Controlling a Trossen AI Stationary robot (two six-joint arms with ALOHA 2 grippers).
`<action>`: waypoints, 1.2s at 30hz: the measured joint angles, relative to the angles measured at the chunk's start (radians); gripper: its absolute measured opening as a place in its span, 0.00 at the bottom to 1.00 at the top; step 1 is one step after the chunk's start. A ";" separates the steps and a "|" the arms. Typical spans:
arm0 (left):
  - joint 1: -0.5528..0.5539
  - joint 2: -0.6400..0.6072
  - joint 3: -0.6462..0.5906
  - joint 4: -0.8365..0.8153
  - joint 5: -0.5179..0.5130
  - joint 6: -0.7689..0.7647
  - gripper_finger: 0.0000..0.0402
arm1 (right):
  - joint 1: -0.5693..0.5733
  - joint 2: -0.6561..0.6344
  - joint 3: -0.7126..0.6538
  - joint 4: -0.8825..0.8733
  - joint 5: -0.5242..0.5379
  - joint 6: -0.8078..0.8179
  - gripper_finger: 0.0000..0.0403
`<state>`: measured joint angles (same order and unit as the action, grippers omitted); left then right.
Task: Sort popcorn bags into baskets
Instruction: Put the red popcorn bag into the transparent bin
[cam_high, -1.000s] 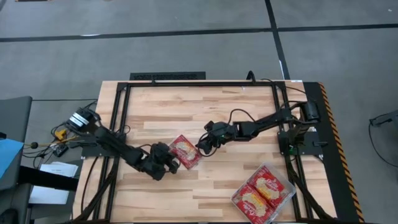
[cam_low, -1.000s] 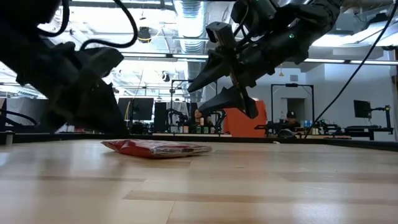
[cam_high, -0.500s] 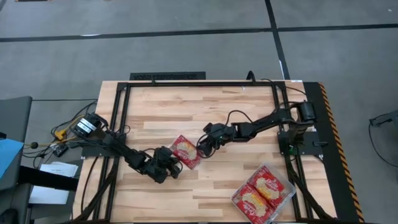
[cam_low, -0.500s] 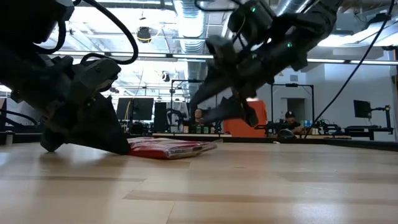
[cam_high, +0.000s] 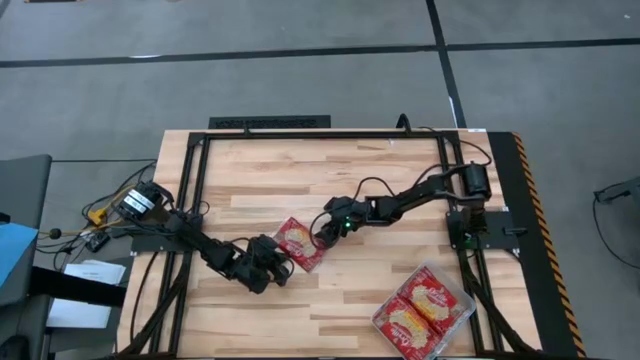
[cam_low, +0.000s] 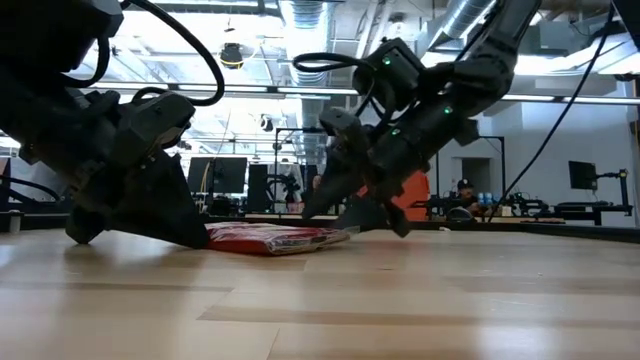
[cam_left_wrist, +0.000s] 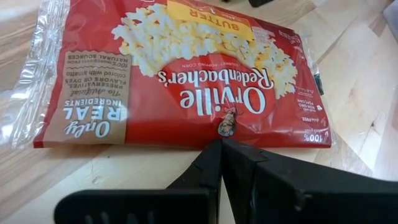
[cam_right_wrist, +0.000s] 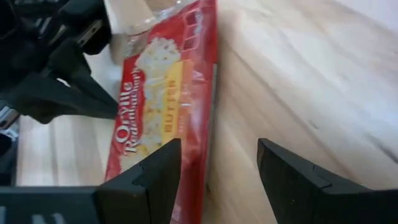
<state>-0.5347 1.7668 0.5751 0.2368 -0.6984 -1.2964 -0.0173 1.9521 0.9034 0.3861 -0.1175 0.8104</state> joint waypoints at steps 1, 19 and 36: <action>0.001 0.000 0.000 -0.002 0.004 -0.001 0.00 | 0.002 0.013 0.012 0.001 -0.010 -0.001 0.58; 0.017 0.001 -0.001 -0.010 0.008 0.001 0.00 | 0.035 0.068 0.131 -0.080 -0.090 -0.087 0.49; 0.024 -0.011 -0.002 0.014 -0.003 0.023 0.00 | 0.057 0.059 0.131 -0.073 -0.098 -0.034 0.04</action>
<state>-0.5106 1.7560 0.5728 0.2508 -0.7012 -1.2735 0.0395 2.0107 1.0340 0.3131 -0.2153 0.7767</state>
